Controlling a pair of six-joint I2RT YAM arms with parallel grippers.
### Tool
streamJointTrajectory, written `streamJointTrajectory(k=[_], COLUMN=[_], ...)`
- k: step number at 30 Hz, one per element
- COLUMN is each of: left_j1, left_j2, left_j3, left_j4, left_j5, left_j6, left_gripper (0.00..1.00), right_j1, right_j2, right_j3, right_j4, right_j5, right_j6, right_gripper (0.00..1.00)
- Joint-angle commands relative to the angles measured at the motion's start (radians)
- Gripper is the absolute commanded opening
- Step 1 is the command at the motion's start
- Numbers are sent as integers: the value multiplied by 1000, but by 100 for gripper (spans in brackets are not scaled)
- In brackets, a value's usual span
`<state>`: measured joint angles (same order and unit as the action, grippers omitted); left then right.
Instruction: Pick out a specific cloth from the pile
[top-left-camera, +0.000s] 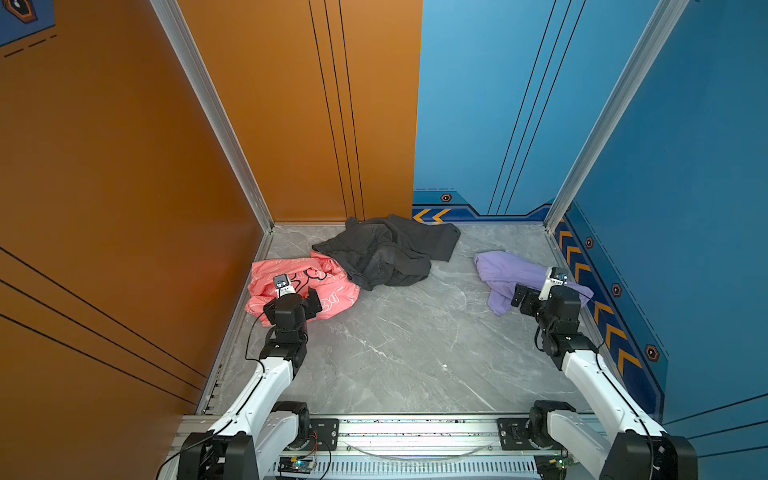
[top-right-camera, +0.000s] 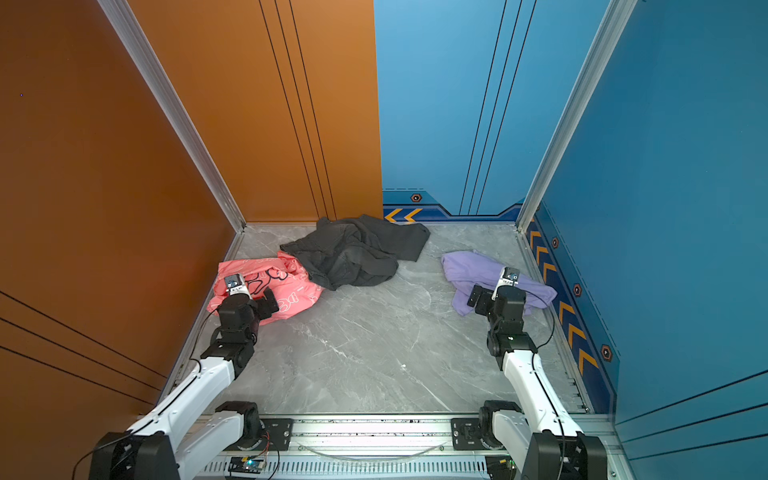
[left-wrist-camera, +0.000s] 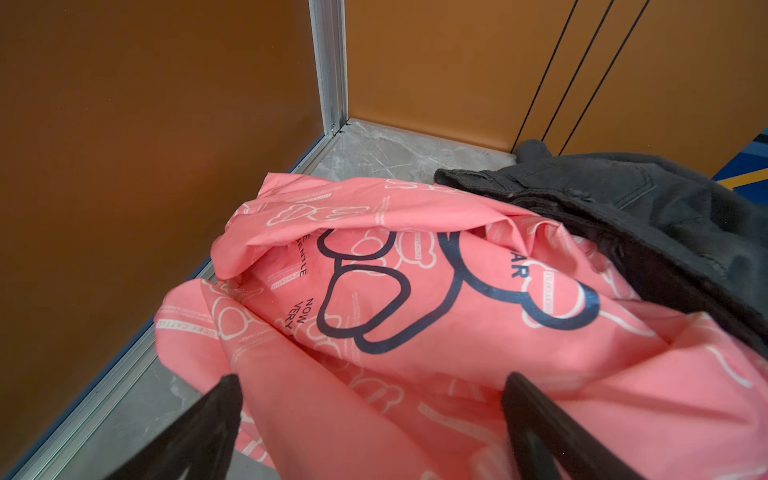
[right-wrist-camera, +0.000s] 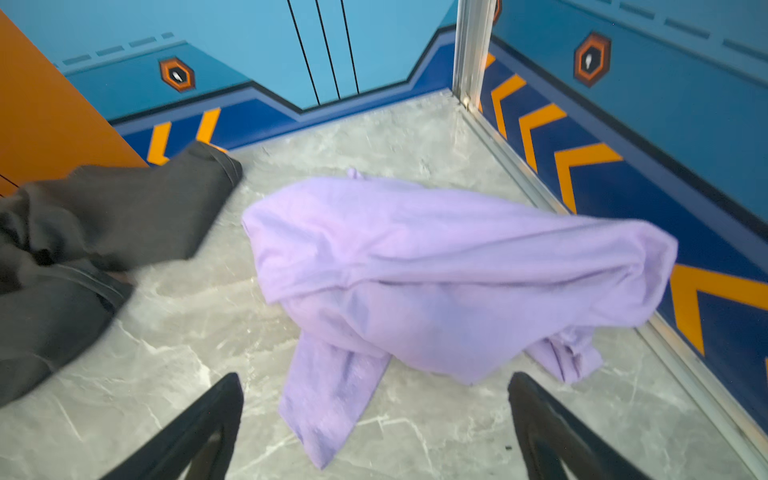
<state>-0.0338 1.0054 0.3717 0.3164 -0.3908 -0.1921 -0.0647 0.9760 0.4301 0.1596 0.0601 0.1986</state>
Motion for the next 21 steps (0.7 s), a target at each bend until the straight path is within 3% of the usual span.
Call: streamJointTrajectory(k=[1, 9, 13, 17, 21], left_j1=[4, -27, -31, -48, -72], left_j2=[72, 291, 379, 503, 579], left_j3=[-42, -89, -81, -96, -102], left_j4=[187, 494, 608, 756, 854], left_j5=[-58, -39, 35, 106, 106], left_j6=[54, 143, 163, 212, 254], left_gripper=[98, 98, 98, 98, 98], right_j1=[-9, -12, -16, -34, -60], right_j2=[32, 254, 319, 370, 402], right_j3=[-66, -151, -149, -93, -48], right_j4=[235, 562, 660, 625, 574], right_j5=[21, -76, -100, -160, -207], right_j6=[-57, -84, -101, -99, -81], right_gripper=[100, 100, 100, 100, 100])
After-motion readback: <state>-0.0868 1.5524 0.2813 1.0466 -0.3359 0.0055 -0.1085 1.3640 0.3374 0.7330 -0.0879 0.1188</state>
